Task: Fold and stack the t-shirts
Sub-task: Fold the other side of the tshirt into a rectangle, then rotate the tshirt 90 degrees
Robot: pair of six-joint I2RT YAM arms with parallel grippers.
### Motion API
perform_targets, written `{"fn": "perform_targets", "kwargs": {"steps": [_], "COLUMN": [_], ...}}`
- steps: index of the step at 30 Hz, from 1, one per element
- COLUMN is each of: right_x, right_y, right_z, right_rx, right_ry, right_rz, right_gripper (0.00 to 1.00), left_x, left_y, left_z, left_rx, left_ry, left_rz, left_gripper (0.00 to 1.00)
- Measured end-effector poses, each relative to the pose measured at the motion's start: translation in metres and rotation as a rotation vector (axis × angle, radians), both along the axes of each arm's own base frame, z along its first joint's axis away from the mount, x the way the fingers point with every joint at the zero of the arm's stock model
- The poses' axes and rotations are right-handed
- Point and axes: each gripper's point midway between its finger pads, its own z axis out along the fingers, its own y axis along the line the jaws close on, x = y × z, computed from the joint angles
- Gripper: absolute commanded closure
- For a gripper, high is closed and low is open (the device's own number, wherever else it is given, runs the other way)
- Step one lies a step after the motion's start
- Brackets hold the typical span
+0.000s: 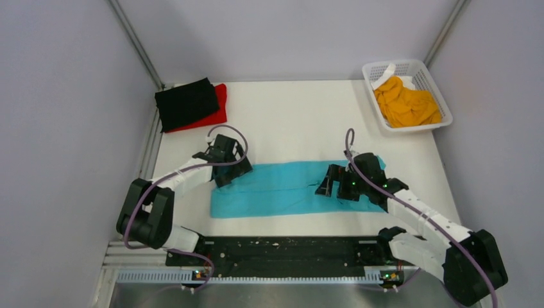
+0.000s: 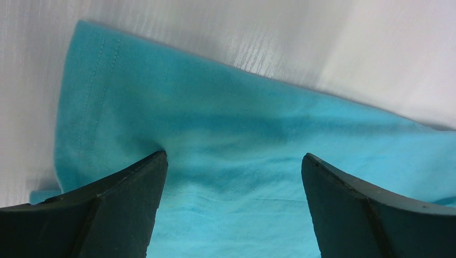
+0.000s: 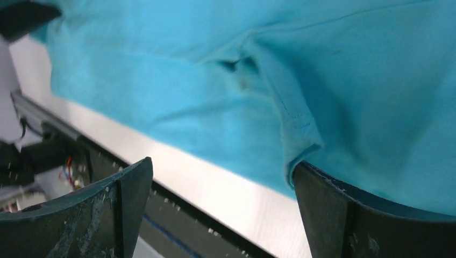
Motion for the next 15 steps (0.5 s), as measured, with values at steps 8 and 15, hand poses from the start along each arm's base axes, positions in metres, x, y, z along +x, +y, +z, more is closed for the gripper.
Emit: {"fn": "perform_targets", "kwargs": {"steps": [8, 15], "right_x": [-0.065, -0.038], "right_y": [0.019, -0.009], "right_z": [0.013, 0.016], "right_rx": [-0.007, -0.131], "right_ry": [0.015, -0.080], "right_rz": [0.218, 0.033], "right_gripper": [0.01, 0.01], "left_x": [0.002, 0.003], "left_y": [0.003, 0.001], "left_z": [-0.002, 0.000], "left_rx": [0.019, 0.010], "left_ry": [-0.002, -0.003], "left_rz": [0.006, -0.003], "left_gripper": [0.01, 0.01]}}
